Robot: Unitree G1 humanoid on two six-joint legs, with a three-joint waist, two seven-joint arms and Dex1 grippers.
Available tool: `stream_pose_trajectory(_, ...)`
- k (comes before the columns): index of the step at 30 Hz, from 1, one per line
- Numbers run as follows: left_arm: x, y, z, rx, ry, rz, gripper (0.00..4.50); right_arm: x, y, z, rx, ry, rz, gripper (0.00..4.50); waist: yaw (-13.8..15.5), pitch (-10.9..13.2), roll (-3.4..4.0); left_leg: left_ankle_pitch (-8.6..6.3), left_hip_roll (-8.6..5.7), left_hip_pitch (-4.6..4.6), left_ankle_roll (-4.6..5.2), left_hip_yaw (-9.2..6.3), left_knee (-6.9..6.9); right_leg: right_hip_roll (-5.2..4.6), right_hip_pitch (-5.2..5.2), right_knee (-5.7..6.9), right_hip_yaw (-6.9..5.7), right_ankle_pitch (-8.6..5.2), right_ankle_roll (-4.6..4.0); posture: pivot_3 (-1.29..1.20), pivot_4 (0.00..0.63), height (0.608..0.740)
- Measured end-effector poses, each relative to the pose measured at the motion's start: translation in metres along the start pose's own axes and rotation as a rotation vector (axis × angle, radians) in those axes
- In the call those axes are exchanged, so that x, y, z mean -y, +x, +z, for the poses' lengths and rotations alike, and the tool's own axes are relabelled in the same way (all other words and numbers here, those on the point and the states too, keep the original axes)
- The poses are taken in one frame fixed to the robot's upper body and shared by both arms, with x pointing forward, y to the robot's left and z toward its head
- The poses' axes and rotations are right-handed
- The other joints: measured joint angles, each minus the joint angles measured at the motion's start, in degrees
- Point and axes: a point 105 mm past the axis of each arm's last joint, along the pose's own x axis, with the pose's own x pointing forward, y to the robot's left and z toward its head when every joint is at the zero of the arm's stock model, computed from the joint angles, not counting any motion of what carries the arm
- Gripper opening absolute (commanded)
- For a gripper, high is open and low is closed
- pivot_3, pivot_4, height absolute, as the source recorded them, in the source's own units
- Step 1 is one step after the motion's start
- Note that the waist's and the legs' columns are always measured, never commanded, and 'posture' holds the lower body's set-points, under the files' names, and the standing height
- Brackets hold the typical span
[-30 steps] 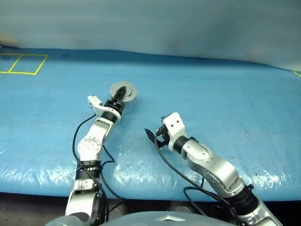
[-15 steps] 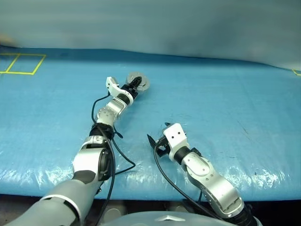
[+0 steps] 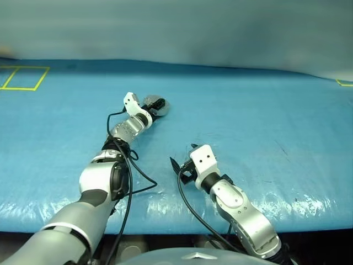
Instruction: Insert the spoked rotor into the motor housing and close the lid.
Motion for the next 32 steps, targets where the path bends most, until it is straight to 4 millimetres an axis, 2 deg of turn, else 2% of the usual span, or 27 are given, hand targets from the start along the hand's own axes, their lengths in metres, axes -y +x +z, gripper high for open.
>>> stream_pose_trajectory(3,-0.021,-0.022,-0.001,-0.032,0.022,0.001,4.47,-0.002,-0.001,-0.002,-0.005,0.018,0.001,4.50,-0.7,-0.1,-0.01,-0.01,0.06,0.63,0.00,0.04,-0.23,0.01,0.52,0.01,0.02,-0.07,-0.09,0.00,0.150,0.740)
stream_pose_trajectory(8,-0.045,-0.078,-0.010,-0.105,0.103,0.032,4.47,-0.006,-0.002,-0.004,-0.011,0.053,0.031,4.50,-1.1,-0.6,0.12,-0.02,0.19,1.06,-0.02,0.15,-0.32,0.03,0.88,0.05,0.04,-0.13,-0.19,0.00,0.150,0.740)
stream_pose_trajectory(11,-0.052,-0.117,-0.024,-0.156,0.283,0.067,4.47,-0.005,-0.001,-0.007,-0.031,0.074,0.059,4.50,-0.9,-0.7,0.10,-0.03,0.23,1.36,-0.05,0.23,-0.42,0.02,1.05,0.05,0.08,-0.36,-0.60,0.00,0.150,0.740)
stream_pose_trajectory(15,-0.052,-0.147,-0.042,-0.107,0.517,0.101,4.47,-0.003,0.001,-0.005,-0.026,0.114,0.083,4.50,-0.3,-0.7,0.09,-0.07,0.22,1.41,-0.10,0.32,-0.43,-0.05,0.79,-0.09,0.11,-0.40,-0.67,0.00,0.150,0.740)
stream_pose_trajectory(17,-0.050,-0.155,-0.050,-0.039,0.613,0.109,4.47,0.001,0.003,-0.003,-0.014,0.131,0.075,4.50,0.4,-0.7,-0.03,-0.07,0.22,1.23,-0.10,0.33,-0.44,-0.06,0.64,-0.13,0.10,-0.40,-0.67,0.00,0.150,0.740)
stream_pose_trajectory(20,-0.051,-0.163,-0.051,0.050,0.715,0.141,4.47,0.007,0.005,0.000,0.012,0.141,0.056,4.50,0.9,-0.6,-0.03,-0.07,0.22,0.94,-0.09,0.35,-0.45,-0.07,0.41,-0.14,0.12,-0.40,-0.68,0.00,0.150,0.740)
stream_pose_trajectory(22,-0.042,-0.165,-0.047,0.168,0.739,0.150,4.47,0.012,0.008,-0.001,0.020,0.136,0.040,4.50,1.4,-0.7,-0.04,-0.04,0.20,0.39,-0.07,0.30,-0.36,-0.05,0.17,-0.13,0.09,-0.34,-0.62,0.00,0.150,0.740)
stream_pose_trajectory(25,-0.029,-0.164,-0.039,0.286,0.760,0.157,4.47,0.011,0.009,-0.006,-0.002,0.134,0.048,4.50,1.8,-0.7,-0.04,-0.04,0.20,0.20,-0.06,0.30,-0.38,-0.04,-0.04,-0.11,0.08,-0.31,-0.58,0.00,0.150,0.740)
stream_pose_trajectory(28,-0.020,-0.169,-0.042,0.296,0.863,0.137,4.47,0.012,0.005,-0.014,-0.031,0.135,0.034,4.50,1.8,-0.6,-0.01,-0.05,0.20,0.22,-0.05,0.32,-0.54,-0.03,-0.09,-0.13,0.10,-0.35,-0.62,0.00,0.150,0.740)
stream_pose_trajectory(32,-0.024,-0.172,-0.056,0.223,0.932,0.121,4.47,0.015,0.005,-0.015,-0.031,0.136,0.014,4.50,1.6,-0.6,-0.01,-0.04,0.22,0.23,-0.05,0.32,-0.59,-0.01,-0.14,-0.11,0.08,-0.39,-0.67,0.00,0.150,0.740)
